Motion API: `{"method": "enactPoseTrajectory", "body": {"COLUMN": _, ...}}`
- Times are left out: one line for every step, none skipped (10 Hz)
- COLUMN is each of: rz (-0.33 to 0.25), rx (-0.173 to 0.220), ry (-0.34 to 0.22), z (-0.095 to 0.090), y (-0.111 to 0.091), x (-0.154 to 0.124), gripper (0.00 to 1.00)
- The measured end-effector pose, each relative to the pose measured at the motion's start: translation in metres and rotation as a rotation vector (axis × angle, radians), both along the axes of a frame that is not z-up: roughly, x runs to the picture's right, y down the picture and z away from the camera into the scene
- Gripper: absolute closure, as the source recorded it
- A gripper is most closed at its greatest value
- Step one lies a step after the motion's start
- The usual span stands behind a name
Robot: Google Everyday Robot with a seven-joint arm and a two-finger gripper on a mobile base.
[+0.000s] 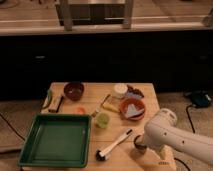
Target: Stack cups into tray
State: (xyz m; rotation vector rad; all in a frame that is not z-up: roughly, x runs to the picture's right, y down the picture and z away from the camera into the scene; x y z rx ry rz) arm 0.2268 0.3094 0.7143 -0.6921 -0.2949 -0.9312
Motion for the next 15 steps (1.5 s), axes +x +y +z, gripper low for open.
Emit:
{"method": "enactPoseTrajectory", "body": {"rz": 0.002, "rx": -0.001, "ry": 0.003, "z": 0.002, "y": 0.0, "x": -0.001, "gripper": 0.2}}
{"method": "enactPoseTrajectory", "body": {"rz": 0.007, "rx": -0.004, "ry": 0.006, "z": 0.004, "y": 0.001, "x": -0.002, "gripper": 0.2}}
{"method": "enactPoseTrajectory", "body": {"rz": 0.01, "rx": -0.005, "ry": 0.01, "z": 0.005, "y": 0.002, "x": -0.001, "gripper": 0.2}}
{"method": "enactPoseTrajectory", "body": {"rz": 0.015, "rx": -0.006, "ry": 0.015, "z": 0.006, "y": 0.003, "x": -0.001, "gripper": 0.2}}
{"method": "enactPoseTrajectory", "body": {"rz": 0.019, "rx": -0.009, "ry": 0.019, "z": 0.007, "y": 0.003, "x": -0.001, "gripper": 0.2}}
{"method": "enactPoseTrajectory", "body": {"rz": 0.021, "rx": -0.01, "ry": 0.023, "z": 0.009, "y": 0.003, "x": 0.001, "gripper": 0.2}}
{"method": "enactPoseTrajectory", "body": {"rz": 0.025, "rx": -0.012, "ry": 0.027, "z": 0.01, "y": 0.003, "x": 0.002, "gripper": 0.21}}
{"method": "enactPoseTrajectory", "body": {"rz": 0.033, "rx": -0.014, "ry": 0.033, "z": 0.011, "y": 0.004, "x": 0.003, "gripper": 0.25}}
{"method": "enactPoseTrajectory", "body": {"rz": 0.038, "rx": -0.016, "ry": 0.038, "z": 0.012, "y": 0.004, "x": 0.004, "gripper": 0.26}}
{"method": "enactPoseTrajectory", "body": {"rz": 0.041, "rx": -0.017, "ry": 0.04, "z": 0.014, "y": 0.004, "x": 0.003, "gripper": 0.26}}
{"method": "enactPoseTrajectory", "body": {"rz": 0.043, "rx": -0.019, "ry": 0.046, "z": 0.015, "y": 0.004, "x": 0.005, "gripper": 0.26}}
{"method": "enactPoseTrajectory", "body": {"rz": 0.05, "rx": -0.021, "ry": 0.05, "z": 0.017, "y": 0.005, "x": 0.007, "gripper": 0.26}}
{"method": "enactPoseTrajectory", "body": {"rz": 0.056, "rx": -0.022, "ry": 0.054, "z": 0.017, "y": 0.006, "x": 0.009, "gripper": 0.27}}
{"method": "enactPoseTrajectory", "body": {"rz": 0.063, "rx": -0.025, "ry": 0.06, "z": 0.019, "y": 0.007, "x": 0.012, "gripper": 0.36}}
{"method": "enactPoseTrajectory", "body": {"rz": 0.066, "rx": -0.028, "ry": 0.062, "z": 0.021, "y": 0.008, "x": 0.013, "gripper": 0.39}}
